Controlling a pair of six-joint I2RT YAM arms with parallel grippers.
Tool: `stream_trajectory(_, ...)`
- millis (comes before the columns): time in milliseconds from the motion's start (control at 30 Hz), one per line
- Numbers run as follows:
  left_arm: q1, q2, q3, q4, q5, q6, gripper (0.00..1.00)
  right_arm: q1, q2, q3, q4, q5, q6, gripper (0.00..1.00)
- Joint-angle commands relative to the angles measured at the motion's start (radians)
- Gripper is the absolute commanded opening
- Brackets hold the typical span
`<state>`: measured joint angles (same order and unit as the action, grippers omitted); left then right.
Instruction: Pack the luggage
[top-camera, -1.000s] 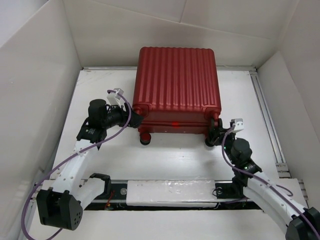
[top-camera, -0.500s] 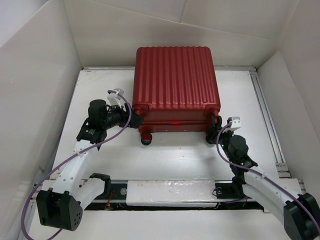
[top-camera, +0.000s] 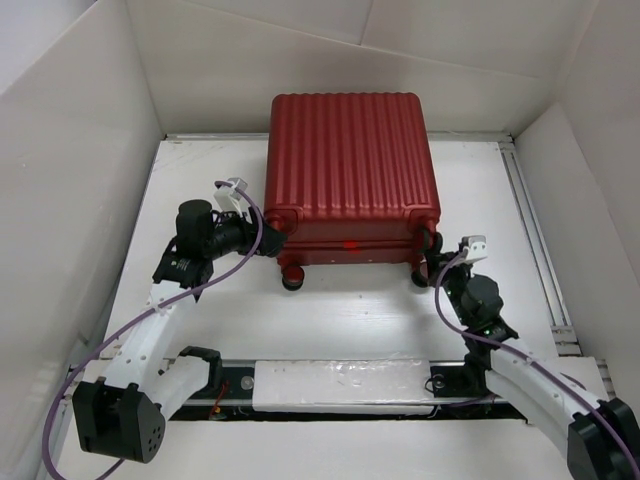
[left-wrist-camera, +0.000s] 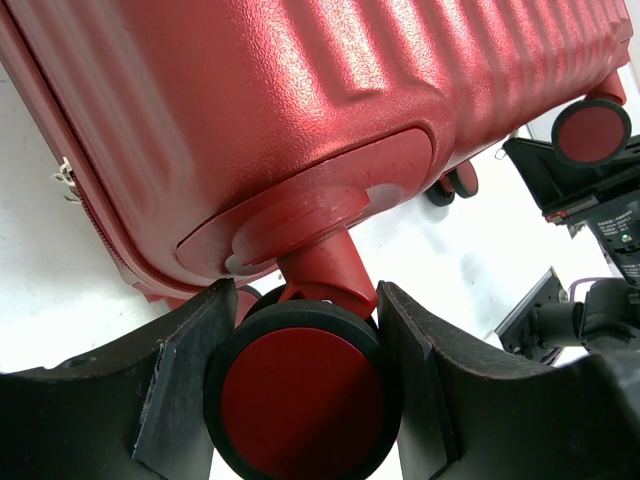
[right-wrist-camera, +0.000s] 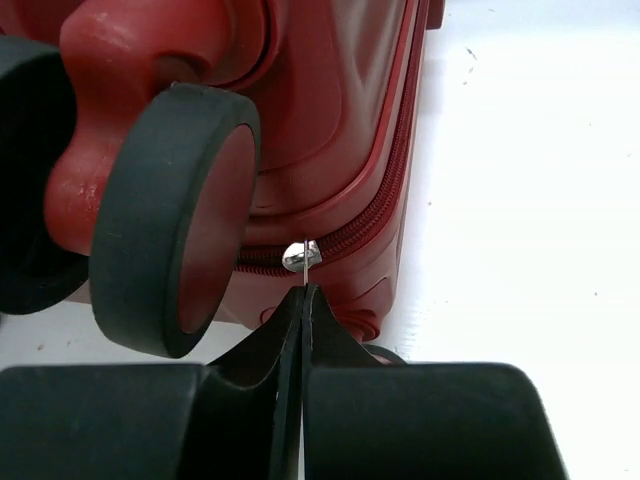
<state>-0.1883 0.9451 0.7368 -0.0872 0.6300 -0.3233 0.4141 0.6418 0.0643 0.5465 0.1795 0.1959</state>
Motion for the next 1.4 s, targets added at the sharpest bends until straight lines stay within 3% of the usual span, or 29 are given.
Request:
stream_trajectory(0, 0.004, -0.052, 0.012, 0.067, 0.063, -0.02, 0.0, 0.0, -0.008, 0.031, 0.207, 0.031, -0.027, 0.0)
stream_trajectory(200, 0.004, -0.052, 0.012, 0.076, 0.063, -0.02, 0.0, 0.02, 0.041, 0.022, 0.237, -0.064, 0.023, 0.0)
stream_trajectory(300, 0.004, -0.052, 0.012, 0.086, 0.082, -0.02, 0.0, 0.171, 0.05, 0.012, 0.21, -0.055, 0.022, 0.0)
stream_trajectory(333, 0.004, -0.042, 0.012, 0.086, 0.082, -0.031, 0.0, 0.172, 0.062, 0.028, 0.193, -0.055, 0.005, 0.0)
stream_trajectory(367, 0.004, -0.042, 0.012, 0.099, 0.094, -0.031, 0.0, 0.258, 0.062, 0.041, 0.167, -0.042, -0.013, 0.0)
stream_trajectory(567, 0.004, -0.02, 0.003, 0.145, 0.166, -0.063, 0.0, 0.534, 0.148, 0.132, 0.047, 0.224, -0.062, 0.0)
stream_trajectory(733, 0.004, -0.02, -0.007, 0.191, 0.206, -0.074, 0.0, 0.696, 0.381, 0.286, 0.047, 0.354, -0.124, 0.0)
stream_trajectory(867, 0.004, -0.02, -0.016, 0.201, 0.218, -0.085, 0.0, 0.79, 0.64, 0.481, 0.047, 0.335, -0.147, 0.0)
stream_trajectory(1067, 0.004, -0.038, -0.016, 0.201, 0.227, -0.085, 0.0, 0.925, 1.078, 0.795, 0.225, 0.287, -0.09, 0.0)
stream_trajectory(1200, 0.004, -0.048, -0.016, 0.211, 0.237, -0.085, 0.0, 0.948, 1.2, 0.932, 0.347, 0.212, -0.047, 0.0)
stream_trajectory(1367, 0.004, -0.097, -0.036, 0.225, 0.257, -0.103, 0.0, 0.939, 1.356, 0.999, 0.66, 0.189, 0.029, 0.0)
